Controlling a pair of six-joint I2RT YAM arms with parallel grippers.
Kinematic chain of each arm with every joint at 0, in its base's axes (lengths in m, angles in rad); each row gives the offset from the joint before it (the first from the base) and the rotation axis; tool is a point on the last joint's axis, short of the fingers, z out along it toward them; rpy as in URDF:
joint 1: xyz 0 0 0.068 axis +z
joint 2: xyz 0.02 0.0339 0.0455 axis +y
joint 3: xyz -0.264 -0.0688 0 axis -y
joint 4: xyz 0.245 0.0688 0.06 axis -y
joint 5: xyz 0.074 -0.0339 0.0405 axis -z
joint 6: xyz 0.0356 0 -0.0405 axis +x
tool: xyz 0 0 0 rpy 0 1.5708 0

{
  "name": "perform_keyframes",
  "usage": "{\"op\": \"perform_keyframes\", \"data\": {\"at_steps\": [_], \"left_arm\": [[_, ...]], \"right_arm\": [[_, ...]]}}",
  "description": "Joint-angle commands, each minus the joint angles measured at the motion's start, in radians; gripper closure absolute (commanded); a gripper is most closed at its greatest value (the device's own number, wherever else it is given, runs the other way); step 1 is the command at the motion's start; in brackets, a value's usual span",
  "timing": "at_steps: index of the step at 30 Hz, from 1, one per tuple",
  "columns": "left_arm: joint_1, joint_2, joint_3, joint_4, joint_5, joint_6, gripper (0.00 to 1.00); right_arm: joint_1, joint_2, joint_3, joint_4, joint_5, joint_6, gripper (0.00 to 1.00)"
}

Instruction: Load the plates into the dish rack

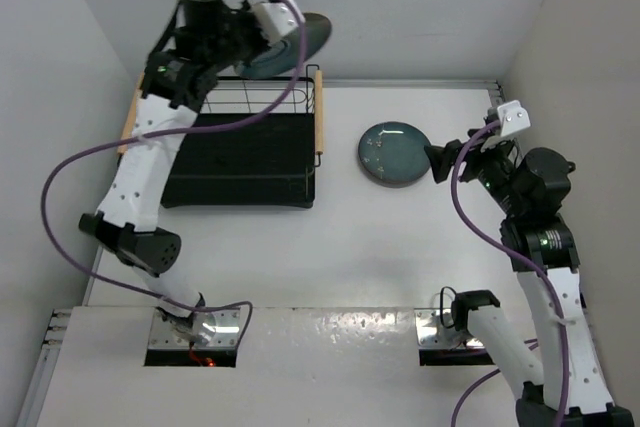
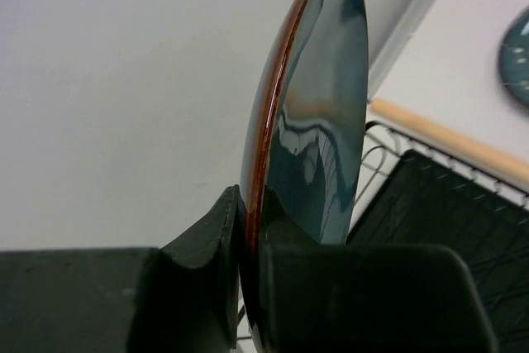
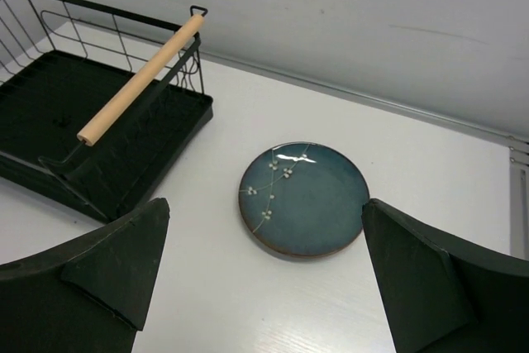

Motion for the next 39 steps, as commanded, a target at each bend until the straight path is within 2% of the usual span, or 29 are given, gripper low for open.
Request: {"op": "perform_keyframes", "data": {"at_steps": [1,3,6,7,8,11,16,20,24,31,39], "left_arm": [[0.122,-0.109,-0.002,0.207,0.166,-0.028,1.00],[0.220,-0.109,-0.013,0.216,0.240,-0.066,1.00],[0.340,-0.072,-0.041,0.227,0.445,-0.085,1.00],[0.366,-0.060,-0.051,0.227,0.507,-0.095,1.00],[0.392,-0.029,-0.071,0.227,0.639,-0.095,1.00],[0.457,0.026,-0.071,0.227,0.797,-0.105,1.00],[0.448,0.123,-0.044,0.171,0.802,0.016,1.00],[0.448,0.223,0.031,0.150,0.828,0.046,1.00],[0.448,0.275,0.044,0.125,0.796,0.162,1.00],[0.448,0.394,0.125,0.058,0.888,0.245,1.00],[0.439,0.462,0.134,-0.014,0.906,0.382,1.00]], "right_arm": [[-0.002,0.029,-0.026,0.094,-0.065,0.024,0.00],[-0.002,0.054,-0.031,0.122,-0.098,0.027,0.00],[-0.002,0.107,-0.031,0.150,-0.202,0.028,0.00],[-0.002,0.121,-0.032,0.176,-0.219,0.024,0.00],[-0.002,0.164,-0.034,0.183,-0.239,0.016,0.00],[-0.002,0.260,-0.019,0.232,-0.319,0.007,0.00],[-0.008,0.446,0.029,0.341,-0.417,0.005,0.00],[-0.011,0.612,0.107,0.447,-0.490,0.082,0.01],[-0.010,0.716,0.161,0.473,-0.513,0.108,0.04],[0.006,0.770,0.169,0.464,-0.425,0.042,0.04],[0.021,0.847,0.271,0.400,-0.388,0.039,0.04]]}}
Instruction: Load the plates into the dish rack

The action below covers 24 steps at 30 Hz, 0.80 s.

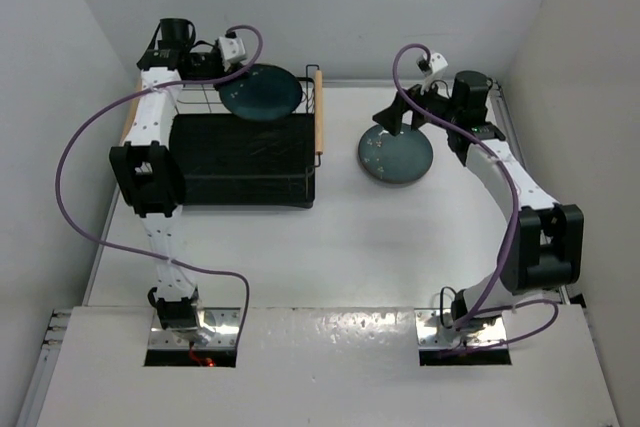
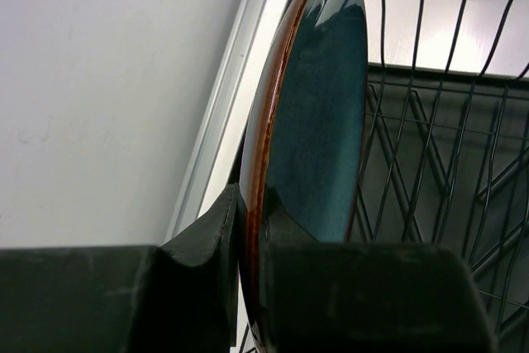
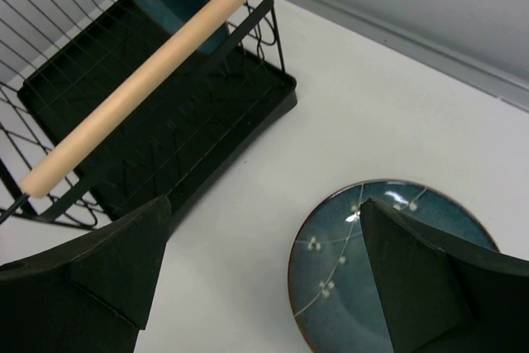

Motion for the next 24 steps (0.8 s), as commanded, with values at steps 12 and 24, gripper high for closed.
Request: {"op": "perform_keyframes", "data": {"at_steps": [12,24], "left_arm": [[-0.015,0.013,0.066,0.023,0.125,0.164,1.00],[-0.045,0.050,-0.007,0.136,0.079,0.169,1.00]], "right_arm": [[0.024,0.086,0.142,0.002,0.040,-0.005,0.04],[0.018,0.109,0.160,-0.012,0.033,-0.012,0.04]]}}
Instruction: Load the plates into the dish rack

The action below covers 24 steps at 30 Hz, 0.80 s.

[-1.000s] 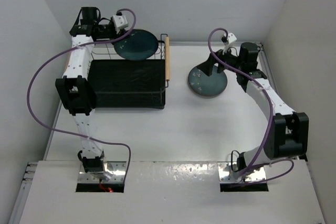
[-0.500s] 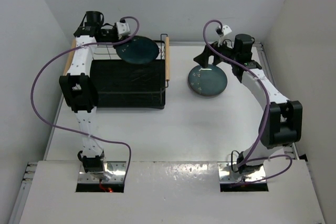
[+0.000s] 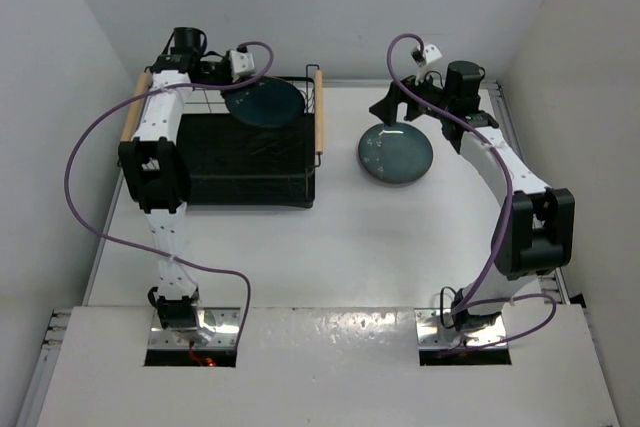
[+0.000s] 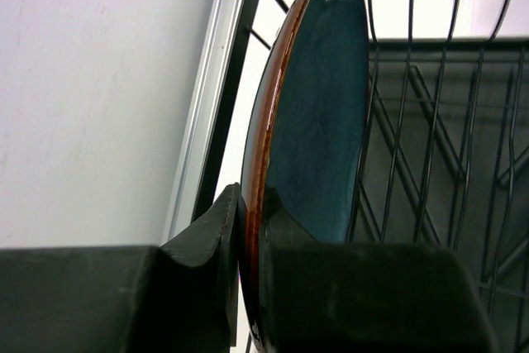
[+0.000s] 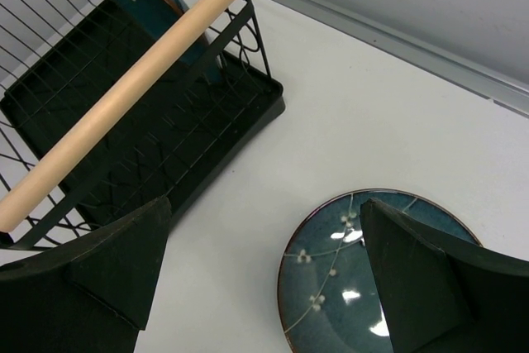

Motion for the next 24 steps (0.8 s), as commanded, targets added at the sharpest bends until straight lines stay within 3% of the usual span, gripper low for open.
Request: {"op": "perform_keyframes", "data": {"at_steps": [1,4,9,12,20,24], "left_arm": [[-0.025,-0.016,-0.023,0.263,0.094,-0.074,1.00],[-0.036,-0.016,-0.055,0.364,0.094,-0.137,1.00],[-0.047,-0.016,-0.055,0.389,0.038,-0.153,1.00],[-0.047,-0.016,-0.076,0.389,0.015,-0.153,0.94],[-0.025,-0.035,-0.086,0.389,-0.016,-0.205,0.39],[-0.016,-0.045,-0.077,0.411,-0.026,-0.251,0.30]], "right_arm": [[0.000,-0.002,0.034,0.025,-0.010,-0.014,0.04],[-0.006,-0.008,0.029,0.020,-0.007,-0.019,0.04],[-0.003,-0.016,0.018,0.025,-0.004,-0.016,0.04],[-0.003,-0.016,0.012,0.033,-0.004,-0.005,0.04],[-0.010,0.019,0.038,0.017,0.000,0.056,0.01],[-0.003,0.024,0.040,0.022,0.003,0.056,0.01]]}}
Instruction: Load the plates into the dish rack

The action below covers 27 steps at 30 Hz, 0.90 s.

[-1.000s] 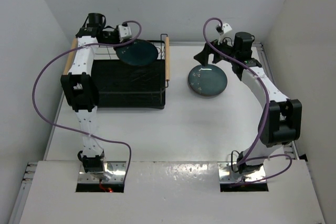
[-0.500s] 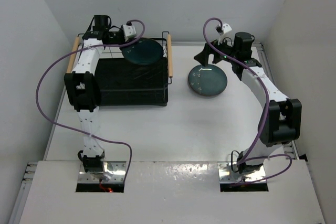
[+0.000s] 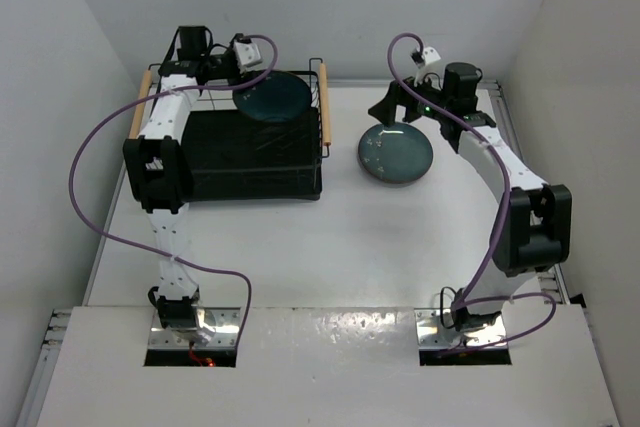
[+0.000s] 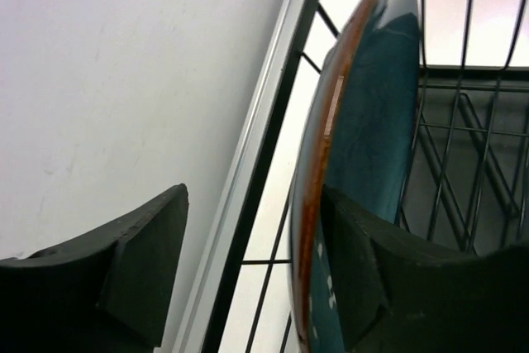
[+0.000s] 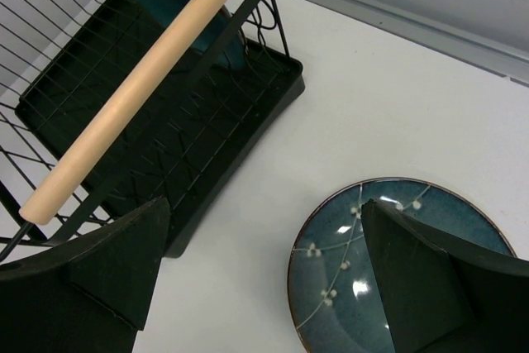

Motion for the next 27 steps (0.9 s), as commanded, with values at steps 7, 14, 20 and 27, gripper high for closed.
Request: {"op": "perform_keyframes", "data": {"at_steps": [7,14,20,27], "left_arm": [[0.031,-0.045,0.104,0.195,0.013,-0.270,0.23],[0.052,-0.085,0.114,0.195,0.116,-0.353,0.14],[0.061,-0.118,0.060,0.123,0.096,-0.256,0.14],[0.061,-0.138,-0.021,0.058,0.085,-0.167,0.14]], "right_arm": [[-0.018,0.009,0.052,0.020,0.057,0.124,0.01],[-0.095,0.100,0.138,-0.177,0.375,0.340,0.01],[-0.123,0.160,0.132,-0.273,0.519,0.326,0.01],[-0.126,0.140,0.031,-0.224,0.540,0.292,0.01]]}}
